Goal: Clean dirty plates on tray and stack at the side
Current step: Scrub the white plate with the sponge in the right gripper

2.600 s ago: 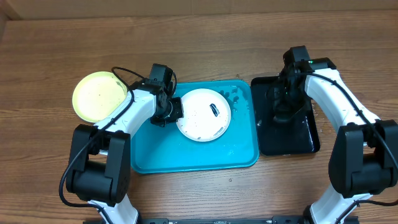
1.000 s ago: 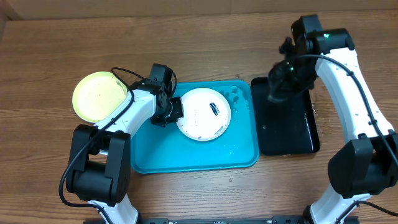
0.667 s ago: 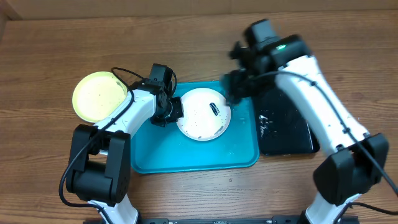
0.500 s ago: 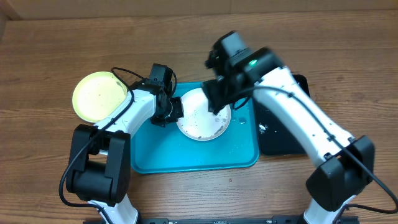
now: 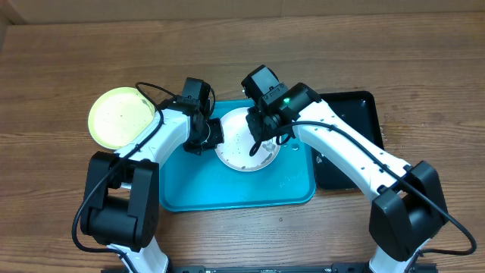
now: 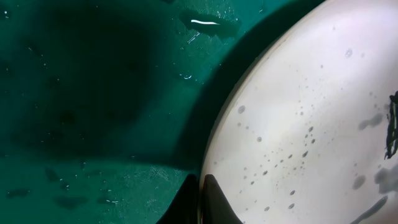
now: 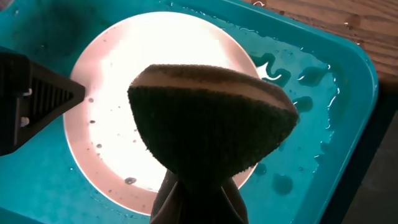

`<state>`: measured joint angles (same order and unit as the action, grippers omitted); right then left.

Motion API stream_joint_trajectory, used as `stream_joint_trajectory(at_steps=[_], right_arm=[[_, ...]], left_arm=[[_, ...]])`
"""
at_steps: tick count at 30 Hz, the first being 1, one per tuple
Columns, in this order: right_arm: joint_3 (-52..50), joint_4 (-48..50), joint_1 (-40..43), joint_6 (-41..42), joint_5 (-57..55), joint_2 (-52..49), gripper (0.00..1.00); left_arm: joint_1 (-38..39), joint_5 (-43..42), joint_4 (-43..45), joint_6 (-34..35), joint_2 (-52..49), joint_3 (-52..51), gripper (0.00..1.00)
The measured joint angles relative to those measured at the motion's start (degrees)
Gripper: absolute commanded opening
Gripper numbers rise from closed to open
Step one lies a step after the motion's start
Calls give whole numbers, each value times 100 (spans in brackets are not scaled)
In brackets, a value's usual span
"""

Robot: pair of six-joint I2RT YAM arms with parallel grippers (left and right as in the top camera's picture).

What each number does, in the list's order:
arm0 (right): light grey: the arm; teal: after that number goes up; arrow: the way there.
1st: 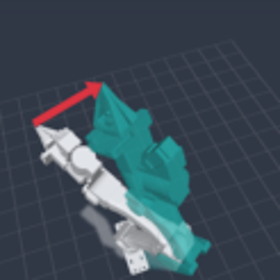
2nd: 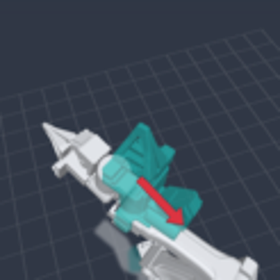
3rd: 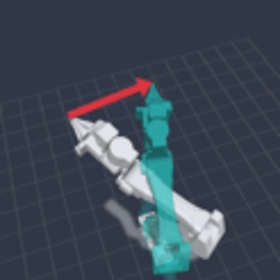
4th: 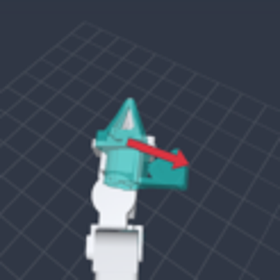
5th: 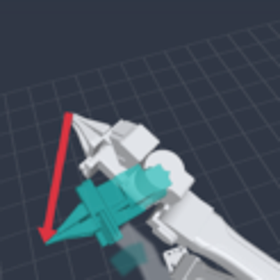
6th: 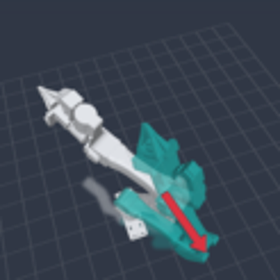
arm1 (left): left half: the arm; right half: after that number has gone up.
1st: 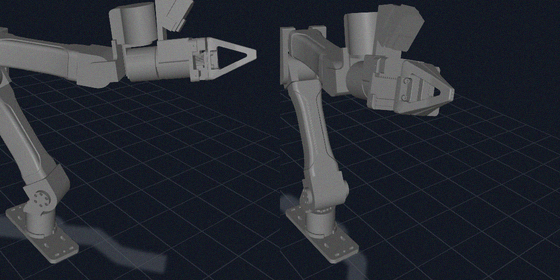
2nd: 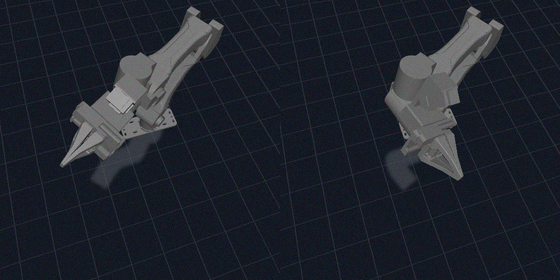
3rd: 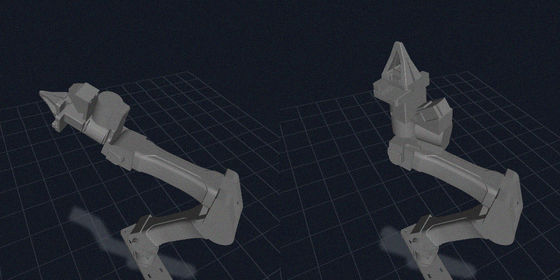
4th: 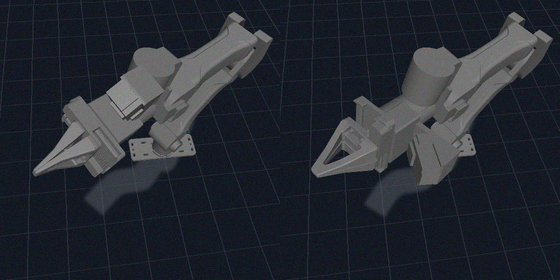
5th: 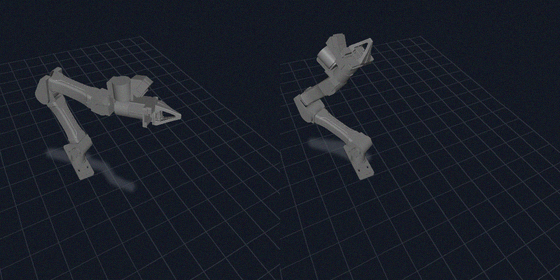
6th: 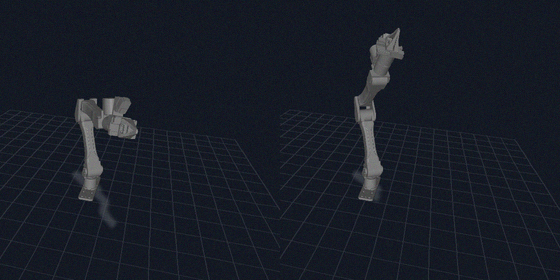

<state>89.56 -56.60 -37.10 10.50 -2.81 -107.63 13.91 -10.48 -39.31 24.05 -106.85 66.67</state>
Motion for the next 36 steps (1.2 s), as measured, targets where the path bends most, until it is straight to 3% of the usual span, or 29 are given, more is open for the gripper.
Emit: stream_joint_trajectory(at_steps=[36], right_arm=[[2,540,297,-2,-59,-1416,4]], left_arm=[[0,0,-4,-2,0,0,4]])
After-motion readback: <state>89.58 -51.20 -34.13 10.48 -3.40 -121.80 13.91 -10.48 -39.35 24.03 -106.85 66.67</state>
